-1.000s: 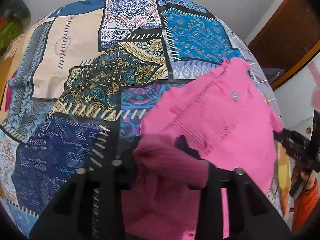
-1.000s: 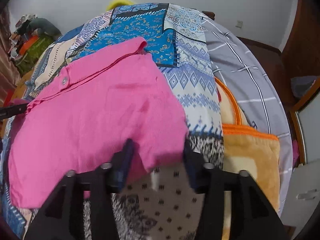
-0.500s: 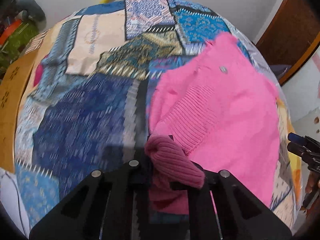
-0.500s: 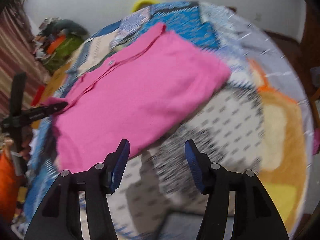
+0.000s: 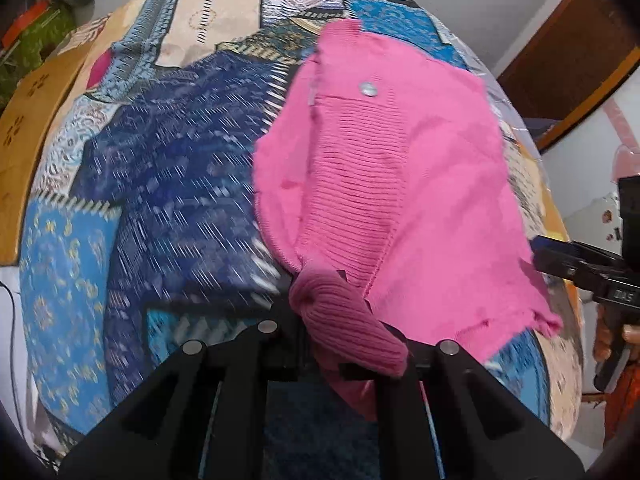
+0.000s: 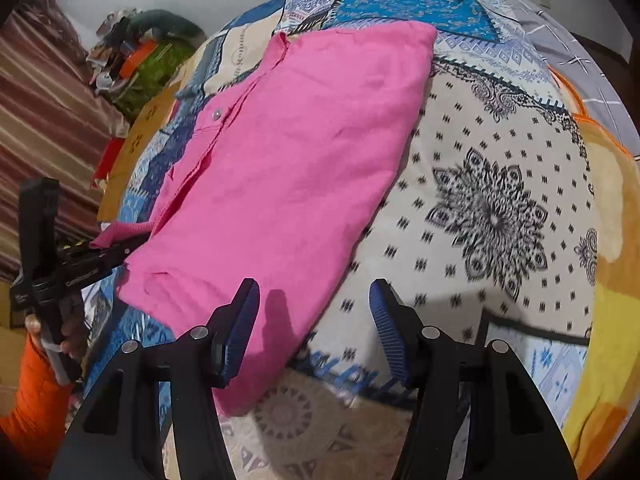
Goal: Fold small clothes
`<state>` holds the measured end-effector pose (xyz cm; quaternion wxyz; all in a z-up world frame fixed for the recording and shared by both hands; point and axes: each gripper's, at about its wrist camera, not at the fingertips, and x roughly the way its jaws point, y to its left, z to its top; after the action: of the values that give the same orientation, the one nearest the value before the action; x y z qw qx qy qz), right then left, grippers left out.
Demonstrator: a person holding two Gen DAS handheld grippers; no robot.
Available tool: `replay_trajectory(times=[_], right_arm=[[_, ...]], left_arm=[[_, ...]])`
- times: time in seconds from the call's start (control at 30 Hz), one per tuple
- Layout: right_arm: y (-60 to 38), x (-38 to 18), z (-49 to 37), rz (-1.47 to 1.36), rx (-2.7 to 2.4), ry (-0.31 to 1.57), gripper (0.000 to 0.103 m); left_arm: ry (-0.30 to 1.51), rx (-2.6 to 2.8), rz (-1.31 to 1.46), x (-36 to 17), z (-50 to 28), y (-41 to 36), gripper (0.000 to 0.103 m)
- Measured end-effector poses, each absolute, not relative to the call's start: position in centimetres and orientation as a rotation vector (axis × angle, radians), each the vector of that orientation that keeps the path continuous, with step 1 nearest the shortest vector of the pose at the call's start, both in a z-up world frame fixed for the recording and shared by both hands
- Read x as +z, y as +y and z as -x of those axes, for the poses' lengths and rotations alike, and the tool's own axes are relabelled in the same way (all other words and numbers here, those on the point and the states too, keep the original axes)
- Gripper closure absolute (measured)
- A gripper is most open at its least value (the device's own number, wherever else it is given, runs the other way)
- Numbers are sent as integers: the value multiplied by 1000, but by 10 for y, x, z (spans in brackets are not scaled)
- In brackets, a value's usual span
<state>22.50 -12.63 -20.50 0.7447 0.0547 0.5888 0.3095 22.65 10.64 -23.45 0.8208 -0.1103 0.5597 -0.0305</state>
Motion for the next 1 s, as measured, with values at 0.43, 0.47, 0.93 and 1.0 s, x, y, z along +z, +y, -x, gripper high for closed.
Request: replay_trajectory(times=[0.43,0.47,0.93,1.0], right_arm=[[-114,-200,-191,75,685,1218,50],[-114,-201,-191,81,682,1213,50],[-117,-203,-184,60,693,1176,49],[-118,-203,-182,54,697,1169,49]], left_arm=[[1168,-97,224,-216,-193,99,78],[1154,-80,201,-213,-191,102,67],[1118,-28,97,-186,-211,100,31],[1121,-48,112,-190,-229,90,20]])
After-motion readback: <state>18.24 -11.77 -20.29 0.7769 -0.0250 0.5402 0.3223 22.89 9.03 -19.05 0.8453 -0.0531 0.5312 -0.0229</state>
